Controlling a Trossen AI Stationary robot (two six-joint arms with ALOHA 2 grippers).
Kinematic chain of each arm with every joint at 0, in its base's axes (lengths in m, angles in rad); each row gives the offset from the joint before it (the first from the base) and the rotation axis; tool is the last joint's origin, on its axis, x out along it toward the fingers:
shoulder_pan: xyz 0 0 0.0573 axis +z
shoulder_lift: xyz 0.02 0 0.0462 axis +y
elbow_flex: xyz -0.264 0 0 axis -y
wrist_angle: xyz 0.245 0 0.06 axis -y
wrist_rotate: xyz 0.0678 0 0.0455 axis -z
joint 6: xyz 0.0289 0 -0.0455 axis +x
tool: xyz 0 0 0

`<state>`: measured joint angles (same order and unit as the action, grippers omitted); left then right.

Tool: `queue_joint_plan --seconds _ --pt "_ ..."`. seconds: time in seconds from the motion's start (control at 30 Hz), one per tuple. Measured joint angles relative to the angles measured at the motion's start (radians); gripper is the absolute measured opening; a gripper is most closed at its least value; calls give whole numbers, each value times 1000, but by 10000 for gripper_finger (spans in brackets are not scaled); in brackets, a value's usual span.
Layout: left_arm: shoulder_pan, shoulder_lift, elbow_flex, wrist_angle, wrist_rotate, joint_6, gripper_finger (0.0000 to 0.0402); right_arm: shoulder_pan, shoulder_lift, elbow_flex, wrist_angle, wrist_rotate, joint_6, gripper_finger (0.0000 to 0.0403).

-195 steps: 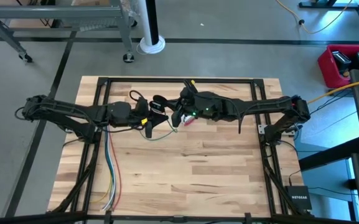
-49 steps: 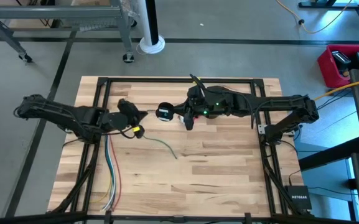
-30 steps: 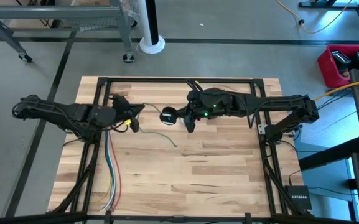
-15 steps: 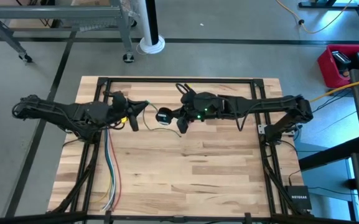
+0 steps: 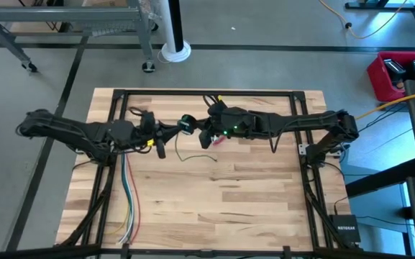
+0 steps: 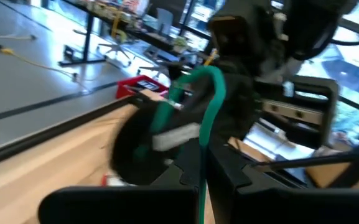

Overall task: Coil cords
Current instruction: Coil the green wire on the spool

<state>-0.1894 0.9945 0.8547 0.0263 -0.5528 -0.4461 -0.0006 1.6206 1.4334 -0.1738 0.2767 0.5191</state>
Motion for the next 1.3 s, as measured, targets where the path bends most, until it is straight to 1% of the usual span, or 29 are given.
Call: queue_joint_plan --seconds 0.13,0.3,0.53,0.77,0.97,1.1,1.3 --pt "0 42 0 42 55 -4 0 -1 12 0 34 40 0 1" --pt "0 95 0 80 96 -22 0 -2 25 0 105 45 0 1" --pt "2 150 0 93 114 -27 0 0 35 0 169 36 0 1" --pt "1 177 0 56 114 -35 0 0 28 0 222 17 -1 1" --pt "1 172 2 -79 98 -101 0 1 -12 16 127 10 -27 1" --pt "0 170 2 -109 84 -92 0 1 -45 24 66 8 -29 1" --pt "0 171 1 -127 43 -43 0 0 -62 26 -5 -75 5 1"
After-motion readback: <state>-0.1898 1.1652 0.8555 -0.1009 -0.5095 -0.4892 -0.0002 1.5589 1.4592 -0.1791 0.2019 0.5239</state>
